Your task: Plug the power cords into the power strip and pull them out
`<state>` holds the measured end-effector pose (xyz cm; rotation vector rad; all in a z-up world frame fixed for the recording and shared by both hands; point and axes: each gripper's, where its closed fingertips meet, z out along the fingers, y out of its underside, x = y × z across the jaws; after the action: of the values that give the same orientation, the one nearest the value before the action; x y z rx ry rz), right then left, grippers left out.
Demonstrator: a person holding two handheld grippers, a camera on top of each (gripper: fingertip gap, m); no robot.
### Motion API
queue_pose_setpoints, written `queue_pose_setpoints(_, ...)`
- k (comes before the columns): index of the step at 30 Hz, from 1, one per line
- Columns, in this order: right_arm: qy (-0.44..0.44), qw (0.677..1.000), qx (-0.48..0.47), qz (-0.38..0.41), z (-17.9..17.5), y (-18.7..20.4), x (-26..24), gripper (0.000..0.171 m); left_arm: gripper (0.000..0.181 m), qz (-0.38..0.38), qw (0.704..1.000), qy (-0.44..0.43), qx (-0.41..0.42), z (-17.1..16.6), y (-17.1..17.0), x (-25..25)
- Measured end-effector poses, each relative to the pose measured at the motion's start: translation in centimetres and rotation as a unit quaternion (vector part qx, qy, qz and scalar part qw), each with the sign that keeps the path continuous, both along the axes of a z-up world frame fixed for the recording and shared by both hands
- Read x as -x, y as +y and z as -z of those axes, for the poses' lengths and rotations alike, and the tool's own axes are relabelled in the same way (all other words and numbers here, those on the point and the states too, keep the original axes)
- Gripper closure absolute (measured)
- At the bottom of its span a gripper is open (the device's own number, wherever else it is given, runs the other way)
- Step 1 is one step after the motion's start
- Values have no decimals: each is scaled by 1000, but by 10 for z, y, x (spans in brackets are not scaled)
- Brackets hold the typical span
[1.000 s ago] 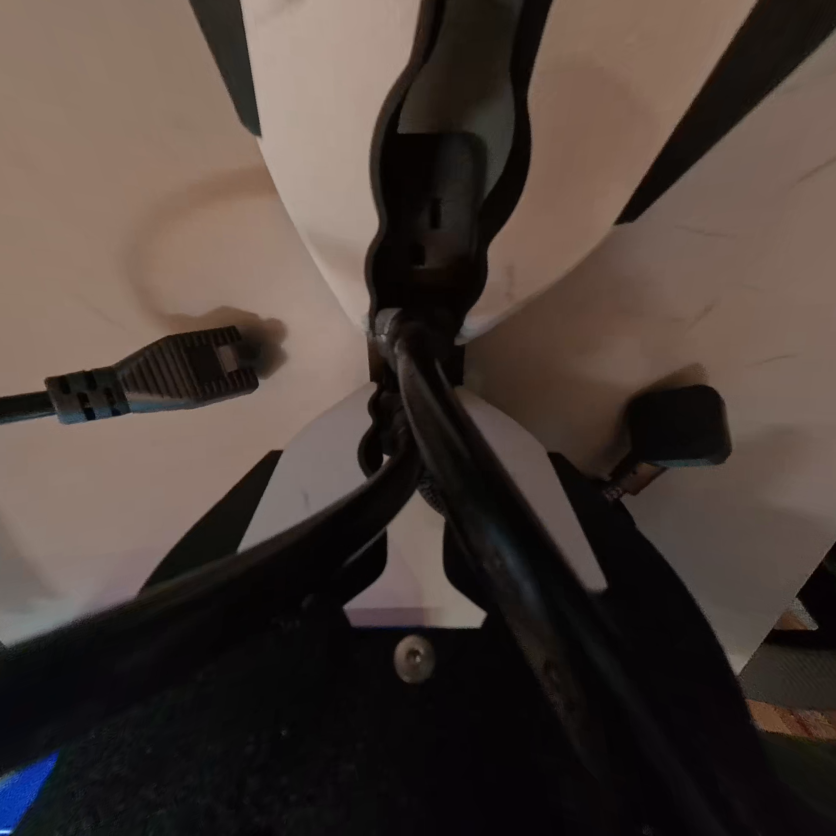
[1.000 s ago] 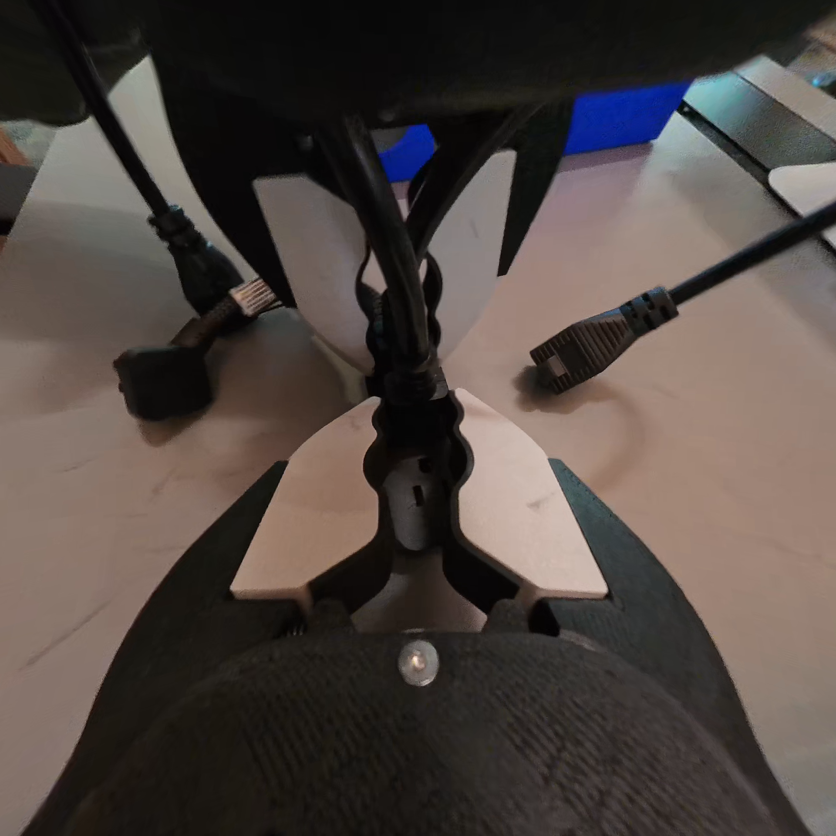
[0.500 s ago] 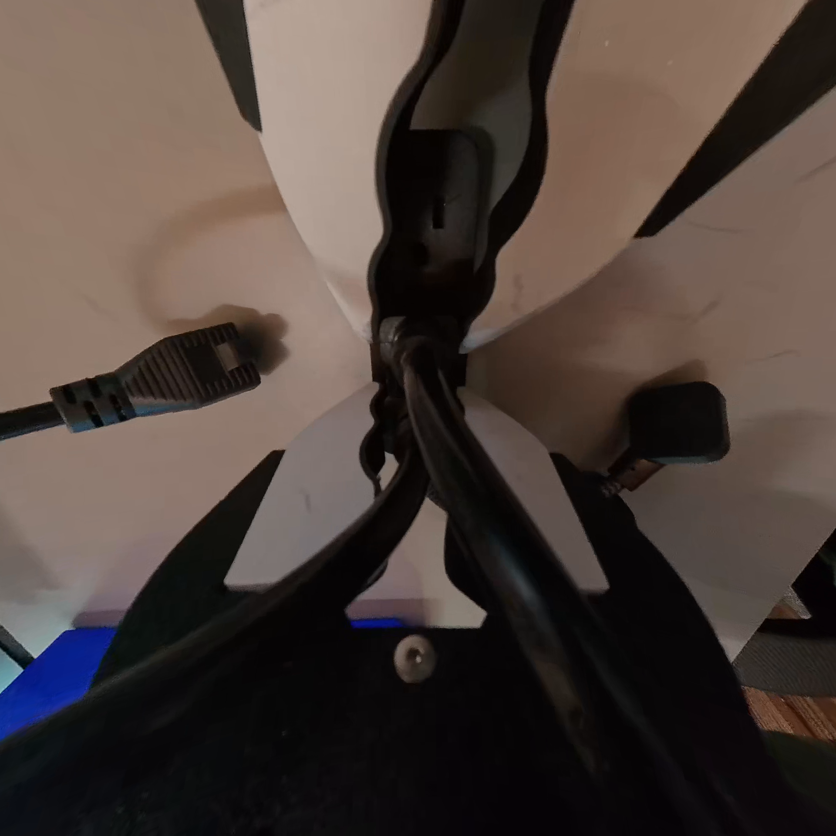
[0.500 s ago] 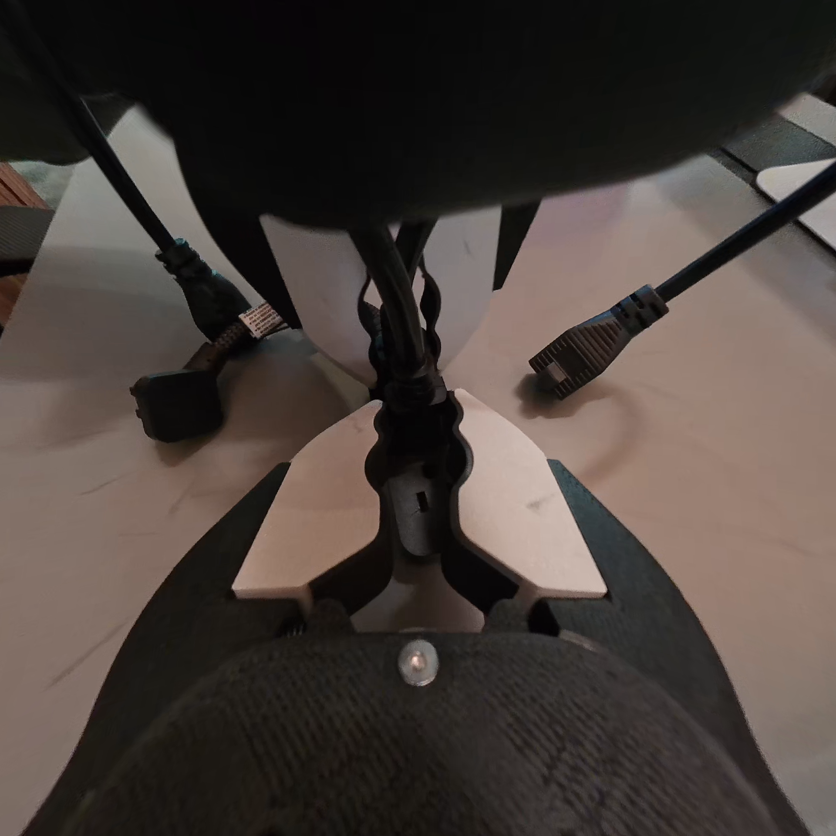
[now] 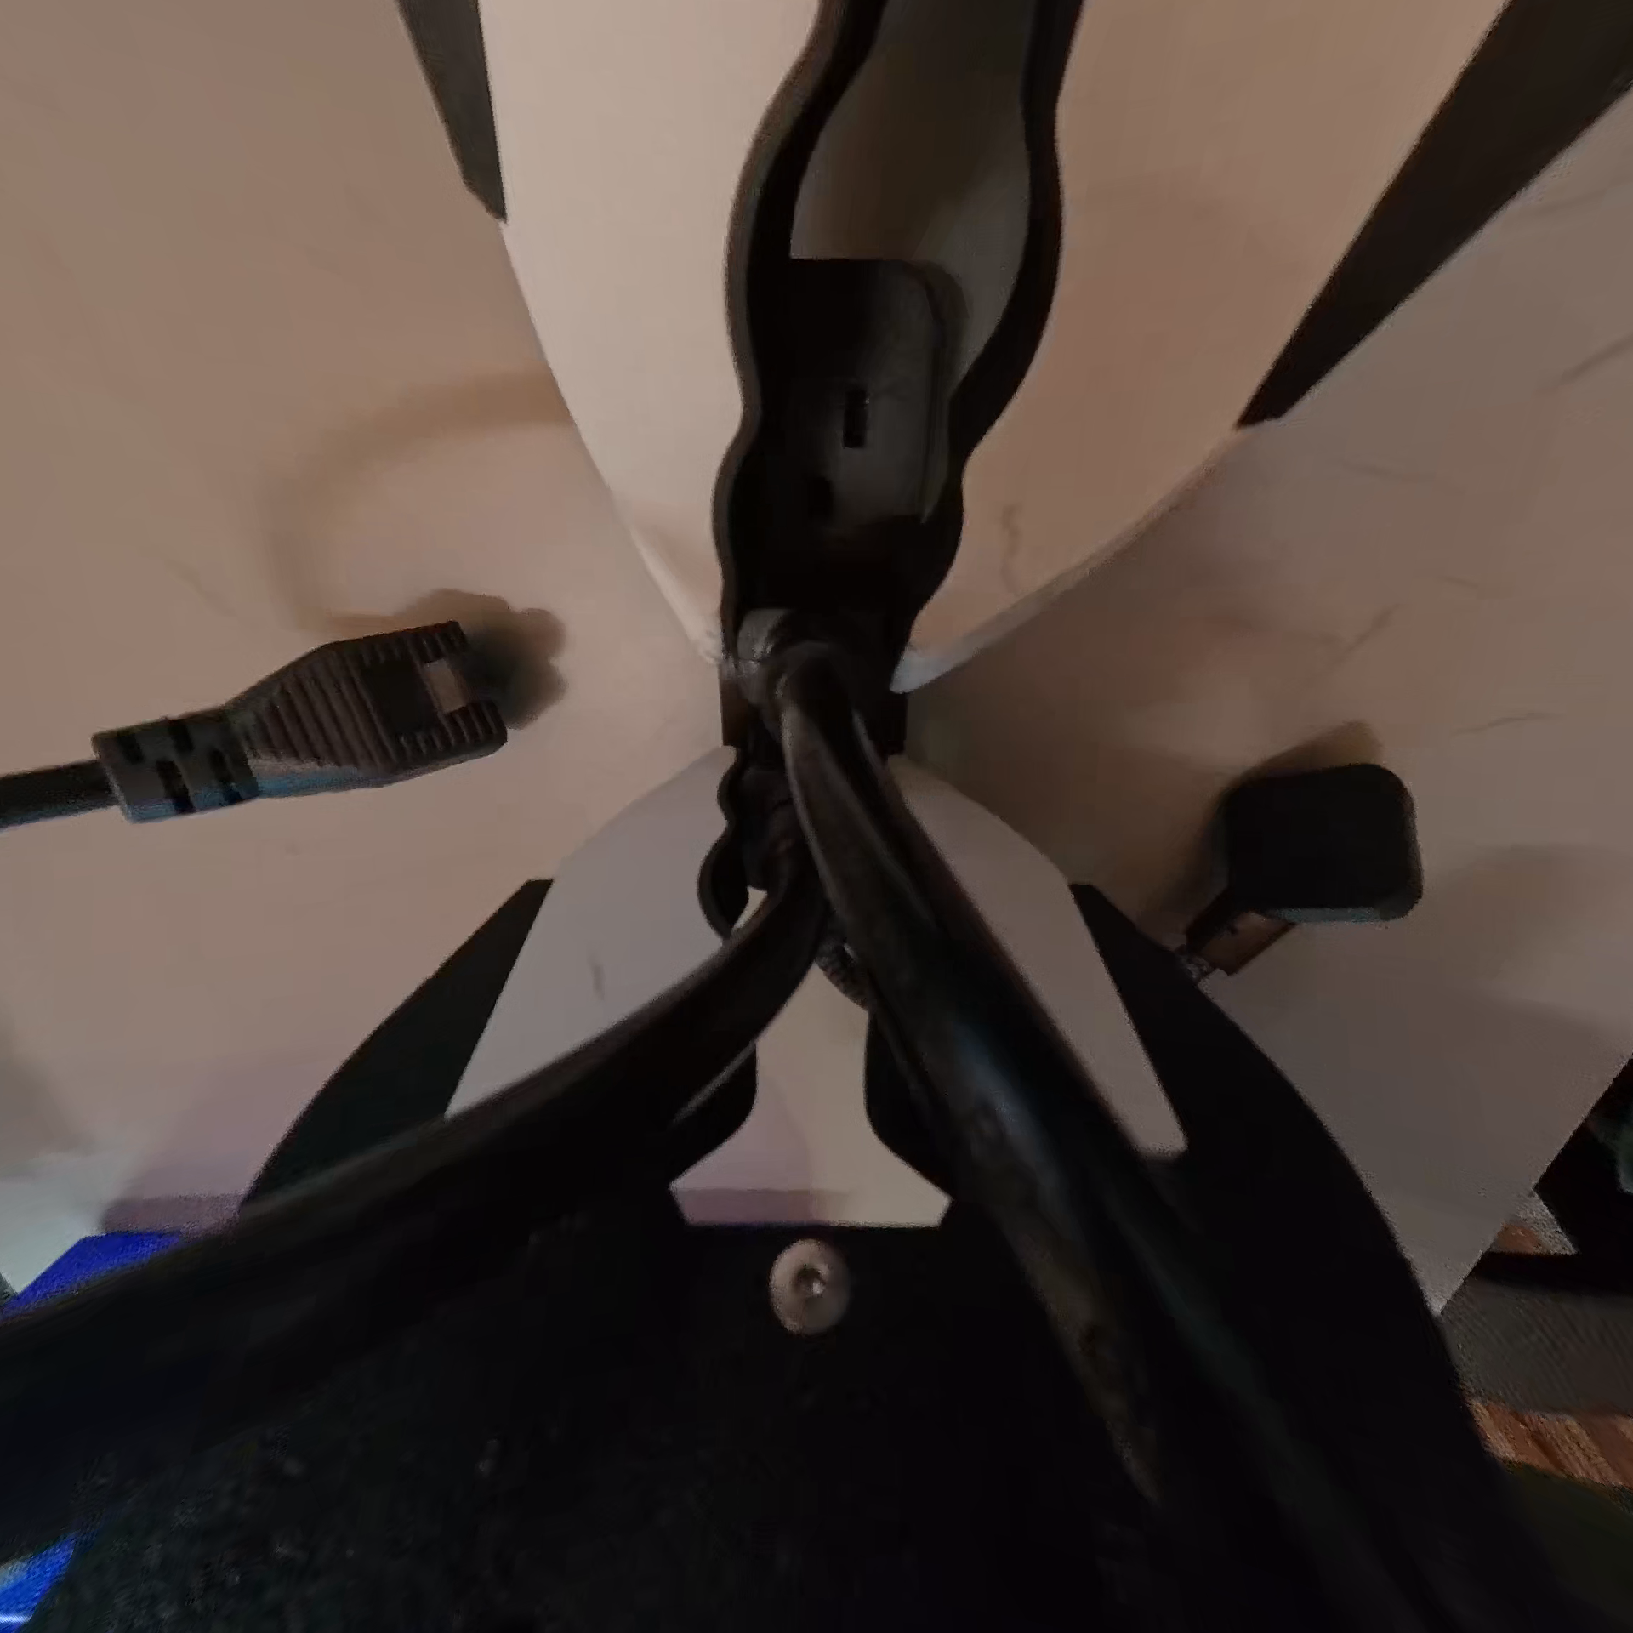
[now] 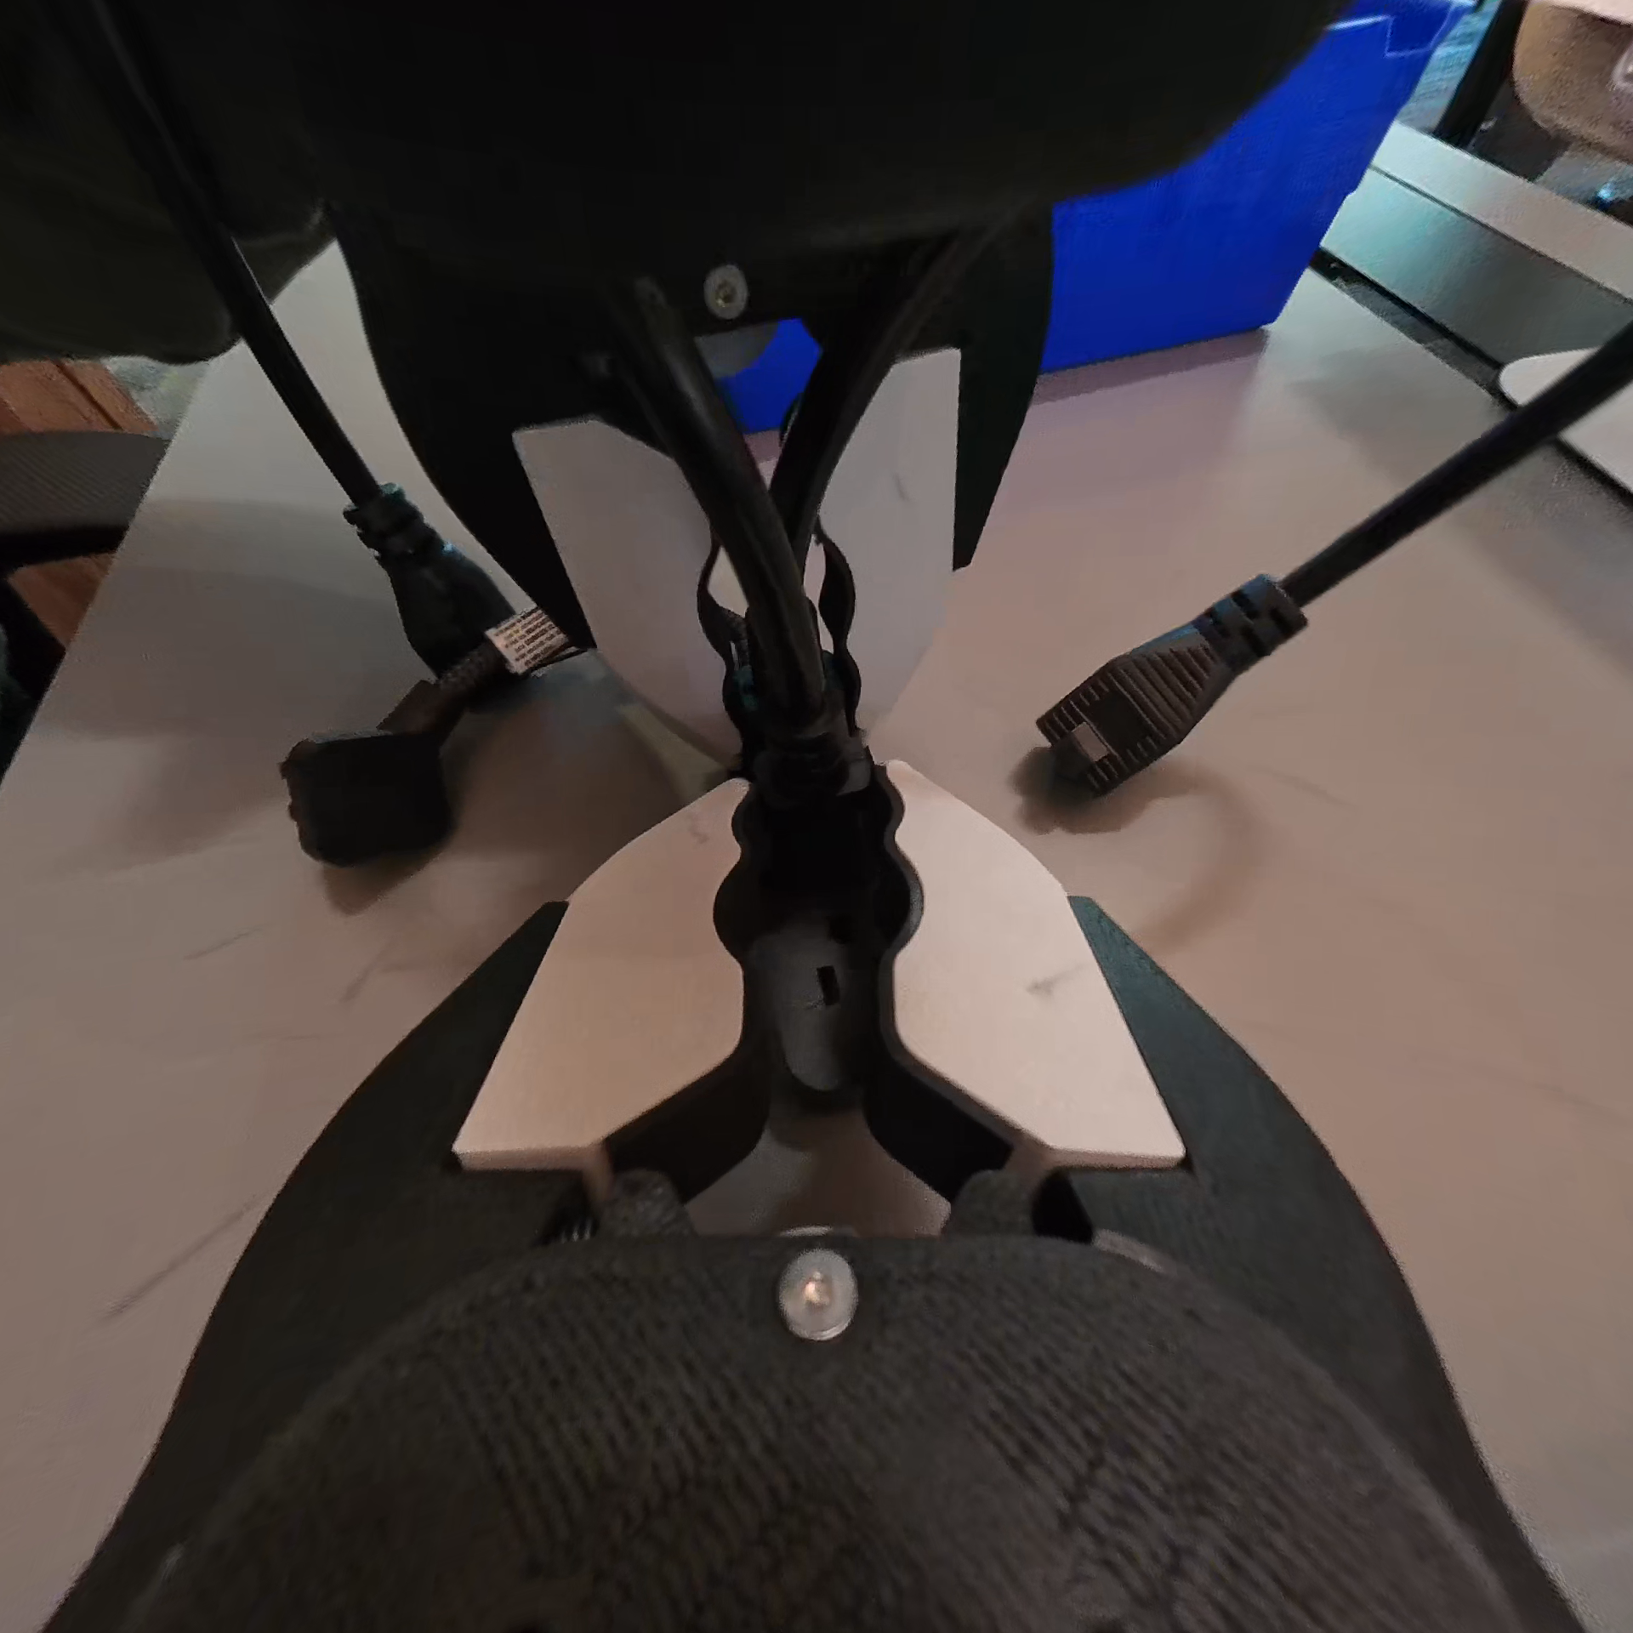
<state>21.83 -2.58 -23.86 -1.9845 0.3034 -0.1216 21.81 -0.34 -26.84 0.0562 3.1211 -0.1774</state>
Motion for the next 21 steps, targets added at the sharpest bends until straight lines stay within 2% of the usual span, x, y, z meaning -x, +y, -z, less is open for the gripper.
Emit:
queue_pose_setpoints(6, 4, 1000, 4, 2, 2, -1, 2, 147, 157, 18, 1000, 4, -9, 1, -1, 0)
queue_pose_setpoints(9, 1, 1000, 8, -17, 3, 4, 9, 128, 156, 23, 1000, 2, -18, 1, -1, 0)
queue_pose_setpoints(13, -51, 998, 43, -8, 9, 9, 6, 125, 156, 20, 1000, 3, -15, 1, 0, 0)
queue_pose_setpoints(15, -70, 996, 52, 9, 10, 9, 3, 129, 156, 19, 1000, 4, -11, 0, -1, 0)
queue_pose_setpoints(17, -86, 994, 64, 9, 12, 9, 4, 125, 157, 18, 1000, 4, -10, 0, -1, 0)
queue_pose_setpoints(21, -81, 994, 77, 8, 17, 6, 5, 123, 158, 13, 1000, 6, -6, 0, -1, -1)
